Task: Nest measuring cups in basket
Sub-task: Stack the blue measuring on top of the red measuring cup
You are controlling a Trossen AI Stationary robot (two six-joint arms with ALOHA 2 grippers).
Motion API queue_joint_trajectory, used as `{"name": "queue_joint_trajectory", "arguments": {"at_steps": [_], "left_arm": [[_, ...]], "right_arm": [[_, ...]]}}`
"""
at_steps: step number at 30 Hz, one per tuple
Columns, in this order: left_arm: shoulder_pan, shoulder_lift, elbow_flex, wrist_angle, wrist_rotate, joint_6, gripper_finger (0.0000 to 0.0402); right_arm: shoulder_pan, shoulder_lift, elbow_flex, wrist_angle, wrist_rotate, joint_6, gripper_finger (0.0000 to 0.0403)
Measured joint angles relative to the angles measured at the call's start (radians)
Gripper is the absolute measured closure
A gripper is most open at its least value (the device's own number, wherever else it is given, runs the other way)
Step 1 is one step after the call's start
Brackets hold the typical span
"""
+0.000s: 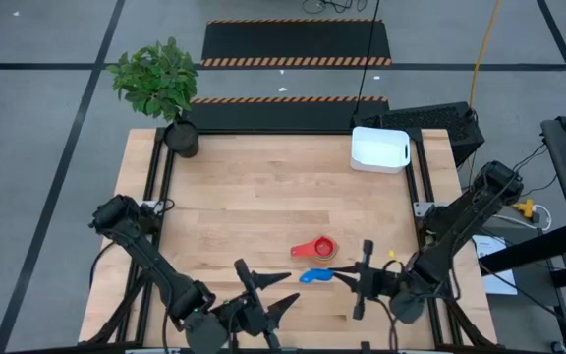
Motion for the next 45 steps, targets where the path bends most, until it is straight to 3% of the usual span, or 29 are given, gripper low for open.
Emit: {"name": "queue_joint_trajectory", "arguments": {"at_steps": [5,9,15,21,29,45], "left_arm": [[0.005,0.000,0.027,-0.290,0.051,-0.276,0.0134],[0.018,0.011,0.023,-0.346,0.052,-0.295,0.0122],[0.053,0.011,0.023,-0.366,0.213,-0.365,0.0139],[0.096,0.011,0.023,-0.538,0.252,-0.523,0.0167],[0.146,0.011,0.023,-0.653,0.418,-0.689,0.0183],[0.170,0.025,0.023,-0.777,0.542,-0.848,0.0183]], "right_arm": [[-0.053,0.046,0.000,-0.006,-0.106,0.052,0.0403],[-0.102,0.077,0.000,-0.021,-0.207,0.104,0.0403],[-0.150,0.091,0.000,-0.143,-0.283,0.229,0.0403],[-0.156,0.090,0.000,-0.205,-0.333,0.281,0.0403],[-0.164,0.090,0.000,-0.227,-0.432,0.331,0.0403],[-0.163,0.090,0.000,-0.345,-0.542,0.438,0.0403]]}}
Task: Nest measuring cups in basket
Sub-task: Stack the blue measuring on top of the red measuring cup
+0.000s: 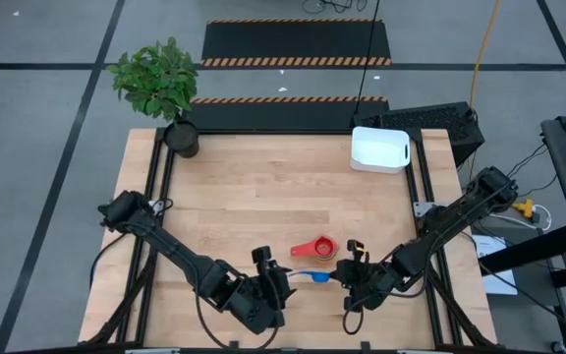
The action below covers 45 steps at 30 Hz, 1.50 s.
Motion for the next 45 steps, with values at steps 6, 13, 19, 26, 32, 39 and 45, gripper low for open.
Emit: {"name": "queue_joint_trajectory", "arguments": {"at_steps": [6,13,19,26,32,39,45], "left_arm": [[0.021,0.034,0.000,-0.001,0.015,0.054,0.0183],[0.046,0.041,0.000,0.005,0.030,0.077,0.0183],[0.046,0.041,0.000,0.004,0.077,0.052,0.0183],[0.046,0.041,0.000,0.004,0.078,0.054,0.0183],[0.046,0.041,0.000,0.010,0.078,0.057,0.0184],[0.046,0.040,0.000,0.067,0.069,0.118,0.0235],[0.046,0.039,-0.001,0.088,0.078,0.136,0.0299]], "right_arm": [[0.000,0.000,0.000,0.008,-0.027,0.000,0.0403],[0.000,-0.001,0.000,0.009,-0.080,-0.002,0.0403],[0.004,-0.019,0.000,0.011,-0.078,0.000,0.0403],[0.019,-0.036,0.000,0.015,-0.074,0.000,0.0403],[0.023,-0.041,0.000,0.025,-0.074,0.000,0.0403],[0.022,-0.041,0.000,0.026,-0.073,-0.002,0.0403],[0.022,-0.041,0.000,0.027,-0.073,-0.001,0.0403]]}}
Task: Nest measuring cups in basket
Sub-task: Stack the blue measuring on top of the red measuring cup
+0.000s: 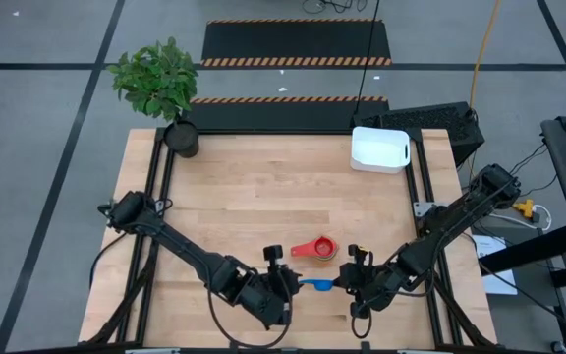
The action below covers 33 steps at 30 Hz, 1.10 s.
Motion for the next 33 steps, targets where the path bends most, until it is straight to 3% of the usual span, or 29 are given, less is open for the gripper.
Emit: {"name": "queue_joint_trajectory", "arguments": {"at_steps": [4,8,17,21,24,29,33], "left_arm": [[-0.005,0.000,0.000,-0.003,0.001,0.002,0.0332],[-0.010,0.000,0.000,-0.004,0.002,-0.001,0.0337],[-0.012,0.000,0.000,-0.003,-0.011,-0.028,0.0249],[-0.008,0.000,0.000,-0.002,-0.028,-0.004,0.0239],[-0.012,0.000,0.000,-0.001,-0.037,0.043,0.0275],[-0.020,0.000,0.000,-0.002,-0.044,0.082,0.0379],[-0.021,-0.004,0.000,-0.002,-0.052,0.116,0.0386]], "right_arm": [[0.000,0.000,0.000,0.013,0.000,0.000,0.0403],[0.000,0.000,0.000,0.030,0.001,-0.003,0.0403],[0.000,0.000,0.000,0.045,0.001,-0.017,0.0403],[0.000,0.000,0.000,0.045,0.001,-0.018,0.0403],[0.000,0.000,0.000,0.045,0.002,-0.018,0.0403],[0.002,-0.014,0.000,0.040,0.041,-0.027,0.0403],[0.015,-0.031,-0.001,0.033,0.076,-0.034,0.0402]]}}
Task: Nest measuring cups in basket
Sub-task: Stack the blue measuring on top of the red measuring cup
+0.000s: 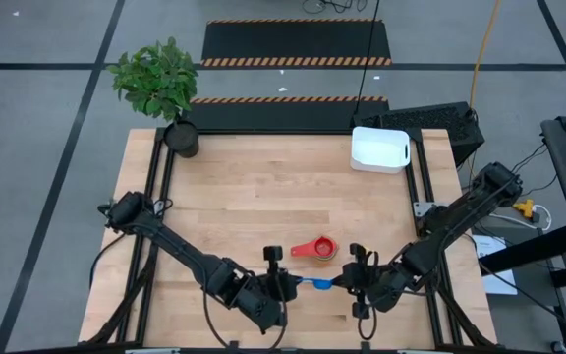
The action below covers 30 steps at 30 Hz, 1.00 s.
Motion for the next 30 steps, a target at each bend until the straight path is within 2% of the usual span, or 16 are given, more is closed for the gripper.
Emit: {"name": "queue_joint_trajectory", "arguments": {"at_steps": [4,9,13,16,20,23,27,30], "left_arm": [[-0.002,0.000,0.000,-0.001,-0.041,0.073,0.0394],[-0.001,-0.003,0.000,-0.005,-0.108,0.195,0.0395],[0.000,-0.004,0.000,-0.005,-0.183,0.361,0.0396],[0.005,-0.004,0.000,-0.003,-0.263,0.489,0.0397],[0.023,0.006,0.000,-0.001,-0.311,0.583,0.0397],[0.024,0.009,-0.049,0.022,-0.331,0.677,0.0398],[0.017,0.011,-0.187,0.164,-0.431,0.880,0.0398],[0.014,0.012,-0.279,0.365,-0.465,1.025,0.0398]], "right_arm": [[0.011,-0.012,0.000,0.005,0.000,0.005,0.0379],[0.009,-0.052,0.000,-0.032,0.009,-0.026,0.0300],[0.003,-0.112,0.001,-0.147,0.044,0.003,0.0234],[0.002,-0.170,0.001,-0.275,0.073,0.068,0.0201],[0.004,-0.244,0.001,-0.440,0.134,0.176,0.0180],[0.004,-0.286,0.001,-0.518,0.181,0.218,0.0177],[0.004,-0.329,0.001,-0.544,0.268,0.203,0.0177],[0.004,-0.353,0.001,-0.543,0.334,0.170,0.0177]]}}
